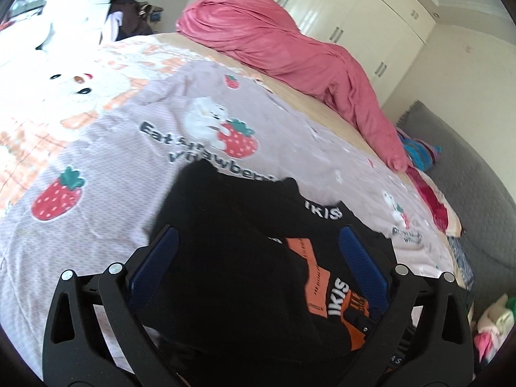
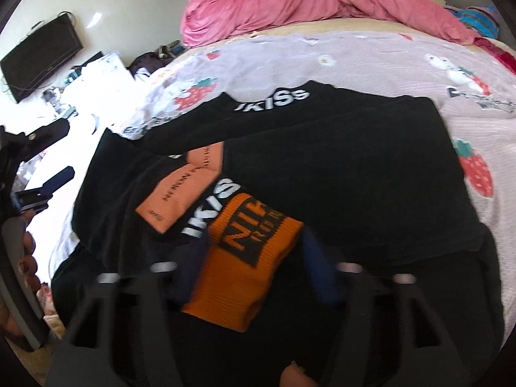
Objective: Fold small clothes
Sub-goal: 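Grasp the folded orange cuff with the right tool and adjust it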
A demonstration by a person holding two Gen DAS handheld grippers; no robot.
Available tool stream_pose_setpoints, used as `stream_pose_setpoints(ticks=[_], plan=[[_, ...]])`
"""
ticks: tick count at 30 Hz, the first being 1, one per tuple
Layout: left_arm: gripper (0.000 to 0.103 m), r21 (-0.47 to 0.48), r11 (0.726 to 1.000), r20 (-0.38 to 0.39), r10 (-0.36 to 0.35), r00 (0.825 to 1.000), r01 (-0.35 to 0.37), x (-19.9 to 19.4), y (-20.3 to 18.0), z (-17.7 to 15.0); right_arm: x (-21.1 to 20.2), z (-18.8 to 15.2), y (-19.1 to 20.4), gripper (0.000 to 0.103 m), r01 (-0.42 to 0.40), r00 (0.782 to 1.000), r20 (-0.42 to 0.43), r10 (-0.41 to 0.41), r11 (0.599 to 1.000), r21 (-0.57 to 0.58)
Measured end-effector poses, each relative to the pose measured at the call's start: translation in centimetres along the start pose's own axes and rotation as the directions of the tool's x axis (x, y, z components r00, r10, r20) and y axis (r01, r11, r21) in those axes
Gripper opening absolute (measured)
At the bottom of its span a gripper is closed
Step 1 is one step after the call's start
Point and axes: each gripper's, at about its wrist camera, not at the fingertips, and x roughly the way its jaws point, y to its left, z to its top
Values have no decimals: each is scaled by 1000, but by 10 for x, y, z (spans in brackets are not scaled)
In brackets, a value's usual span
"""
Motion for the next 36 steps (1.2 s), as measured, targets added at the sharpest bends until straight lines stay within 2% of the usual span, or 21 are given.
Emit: stream_pose_setpoints(ticks=[1, 2, 4, 10, 14, 16, 22, 28, 36], plan=[[94, -9, 1000, 4, 4, 1000, -4, -1, 3, 2, 0, 0, 3, 22, -7, 1000, 4, 7, 1000, -10], [93, -16, 1000, 6, 9, 1000, -9, -2, 6, 3, -1, 0, 4, 14, -31, 999, 7, 31, 999, -15], [94, -34, 999, 9, 7, 1000, -7, -3, 11, 5, -4, 2, 7, 13, -55, 998, 13, 55, 998, -11], [93, -79, 997, 21, 13, 1000, -11, -7, 24, 10, -34, 26, 21, 13, -135, 985, 101, 140, 989, -55], [93, -101, 995, 28, 13, 1000, -11, -10, 33, 14, -60, 55, 31, 13, -132, 975, 162, 150, 985, -115], [93, -111, 994, 26, 24, 999, -21, -11, 39, 15, -68, 67, 29, 13, -123, 973, 180, 145, 984, -126], [93, -140, 990, 38, 39, 999, -34, -14, 50, 18, -84, 88, 2, 12, -20, 970, 238, 51, 991, -131], [94, -110, 993, 10, 44, 999, -43, -7, 45, 17, -75, 76, -36, 12, -7, 972, 234, 19, 999, -51], [93, -28, 999, -46, 37, 998, -38, 12, 23, 7, -64, 55, -57, 12, 18, 980, 198, -17, 1000, -2]])
